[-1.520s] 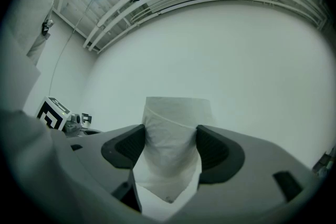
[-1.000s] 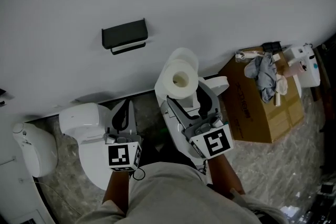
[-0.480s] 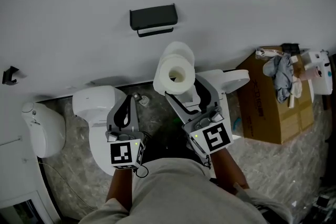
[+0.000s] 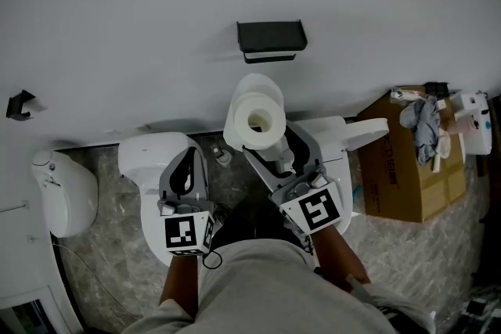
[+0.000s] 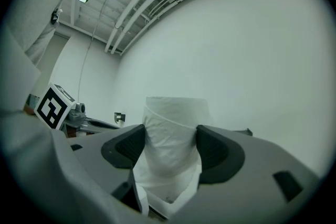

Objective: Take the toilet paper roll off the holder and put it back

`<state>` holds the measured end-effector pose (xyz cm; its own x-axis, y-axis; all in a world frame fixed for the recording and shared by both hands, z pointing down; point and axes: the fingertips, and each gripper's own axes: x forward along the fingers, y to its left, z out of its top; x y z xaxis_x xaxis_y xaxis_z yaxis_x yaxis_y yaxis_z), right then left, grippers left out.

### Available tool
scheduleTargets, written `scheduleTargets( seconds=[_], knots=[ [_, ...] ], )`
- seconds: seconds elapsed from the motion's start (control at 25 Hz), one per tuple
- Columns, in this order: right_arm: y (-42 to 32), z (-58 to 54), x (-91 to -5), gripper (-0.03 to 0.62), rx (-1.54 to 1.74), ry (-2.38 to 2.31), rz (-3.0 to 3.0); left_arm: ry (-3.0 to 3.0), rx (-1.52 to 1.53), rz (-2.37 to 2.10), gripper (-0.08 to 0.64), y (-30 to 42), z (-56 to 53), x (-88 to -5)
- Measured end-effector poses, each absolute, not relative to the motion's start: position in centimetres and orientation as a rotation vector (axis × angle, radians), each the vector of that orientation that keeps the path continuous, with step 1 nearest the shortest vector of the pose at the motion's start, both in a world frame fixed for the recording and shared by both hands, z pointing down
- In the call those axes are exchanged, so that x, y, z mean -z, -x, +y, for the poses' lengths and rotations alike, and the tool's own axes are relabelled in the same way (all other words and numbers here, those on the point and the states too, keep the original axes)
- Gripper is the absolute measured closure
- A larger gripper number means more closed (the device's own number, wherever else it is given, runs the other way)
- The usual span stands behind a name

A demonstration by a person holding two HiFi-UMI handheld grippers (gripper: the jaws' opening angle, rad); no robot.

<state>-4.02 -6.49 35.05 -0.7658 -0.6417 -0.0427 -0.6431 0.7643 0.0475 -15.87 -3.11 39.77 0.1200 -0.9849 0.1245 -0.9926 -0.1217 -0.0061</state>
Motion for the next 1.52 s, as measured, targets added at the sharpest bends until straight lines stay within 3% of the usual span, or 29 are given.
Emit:
scheduleTargets(
  seconds=[0.56,1.52],
  knots=[
    [10.2,-8.6,-32.6,0.29,-0.229,1.291,2.838,-2.465,-0.046,-1.897,0.548,24.1,-5.8,-38.3],
    [5.7,-24.1,-23.9,0.29,-0.418,1.309,2.682,-2.623,0.074,-1.821,0.549,18.3,-23.8,-33.0]
  ],
)
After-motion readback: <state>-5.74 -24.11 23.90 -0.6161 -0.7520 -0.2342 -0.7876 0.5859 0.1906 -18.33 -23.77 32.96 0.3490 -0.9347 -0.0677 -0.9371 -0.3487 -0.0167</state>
